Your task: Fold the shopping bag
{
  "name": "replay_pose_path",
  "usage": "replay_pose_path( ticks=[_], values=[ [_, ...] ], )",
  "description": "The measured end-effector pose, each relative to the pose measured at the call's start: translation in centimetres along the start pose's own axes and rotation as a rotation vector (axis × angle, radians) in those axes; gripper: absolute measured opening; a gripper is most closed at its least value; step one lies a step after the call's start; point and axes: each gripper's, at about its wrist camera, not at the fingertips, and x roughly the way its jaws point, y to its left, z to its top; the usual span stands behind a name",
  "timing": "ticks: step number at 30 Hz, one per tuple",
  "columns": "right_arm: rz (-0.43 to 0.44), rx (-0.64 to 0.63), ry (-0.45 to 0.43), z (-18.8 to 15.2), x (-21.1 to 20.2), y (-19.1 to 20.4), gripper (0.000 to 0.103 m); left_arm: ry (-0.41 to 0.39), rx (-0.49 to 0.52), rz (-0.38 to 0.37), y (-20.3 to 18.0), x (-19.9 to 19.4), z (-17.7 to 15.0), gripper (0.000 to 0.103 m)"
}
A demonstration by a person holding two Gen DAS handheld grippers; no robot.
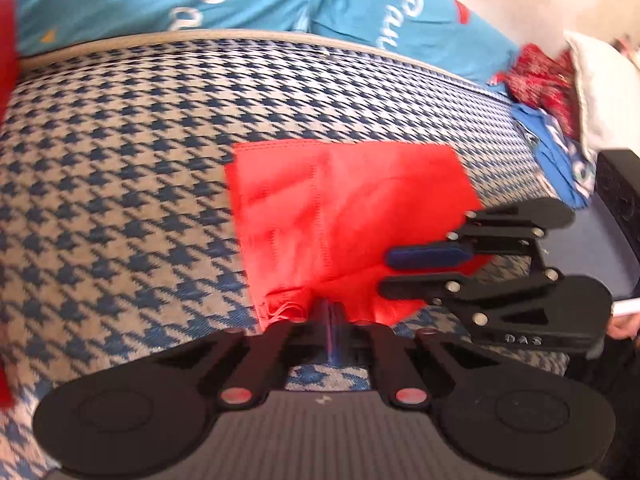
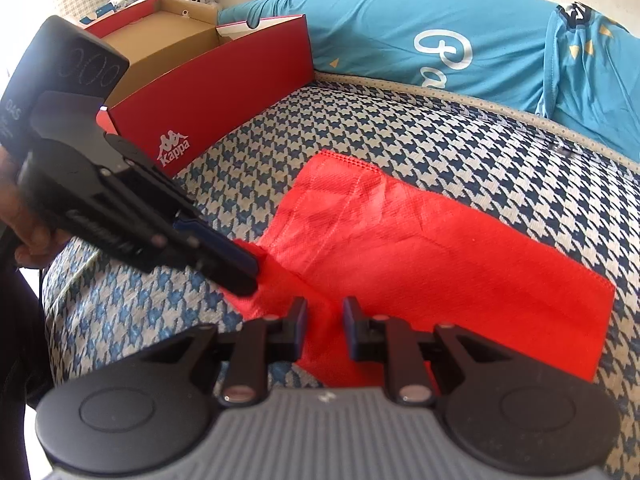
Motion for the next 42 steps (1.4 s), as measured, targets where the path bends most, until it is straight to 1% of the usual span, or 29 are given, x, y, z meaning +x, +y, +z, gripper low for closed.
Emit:
replay_pose_path(
  ticks=[2,4,6,10,13,17,22,27,33,37,41,42],
  values=[
    [-0.002,-0.006,-0.002,-0.1,0.0,0.0,0.017,-0.018,0.022,0.029,-0.7,-0.1,-0.4,0.005],
    [-0.003,-0.007,-0.004,-0.2,0.0,0.0,0.017,-0.032,0.008,0.043,-0.9,-0.1,-0.8,0.005],
    [-0.005,-0.014,-0.005,-0.2,0.0,0.1,0.017,-0.036,0.017,0.062,-1.2,-0.2,-0.9,0.005],
    [-0.011,-0.024,-0.008,-0.3,0.0,0.2,0.017,-0.043,0.016,0.122,-2.1,-0.1,-1.0,0.005],
    [-0.014,-0.02,-0.012,-0.5,-0.1,0.2,0.017,-0.064,0.017,0.162,-2.4,-0.2,-1.4,0.005],
    [-0.027,-0.028,-0.026,-0.7,-0.3,0.5,0.017,-0.122,0.013,0.197,-2.6,-0.2,-2.6,0.005],
    [-0.042,-0.027,-0.043,-1.1,-0.3,0.8,0.018,-0.156,0.002,0.213,-2.7,-0.2,-2.7,0.005],
    [-0.05,-0.018,-0.051,-1.1,-0.3,0.9,0.02,-0.182,-0.029,0.21,-2.4,-0.4,-2.8,0.005],
    [-0.055,-0.014,-0.06,-1.3,-0.2,0.8,0.02,-0.198,-0.02,0.224,-2.8,-0.5,-2.8,0.005],
    [-0.067,-0.024,-0.07,-1.5,-0.3,1.0,0.021,-0.216,0.014,0.274,-3.7,0.0,-3.0,0.005],
    [-0.088,-0.046,-0.073,-1.6,-0.5,1.4,0.023,-0.225,-0.001,0.27,-3.5,-0.1,-3.0,0.005],
    [-0.099,-0.058,-0.075,-1.7,-0.6,1.5,0.025,-0.226,-0.003,0.268,-3.5,0.0,-2.9,0.005]
  ],
)
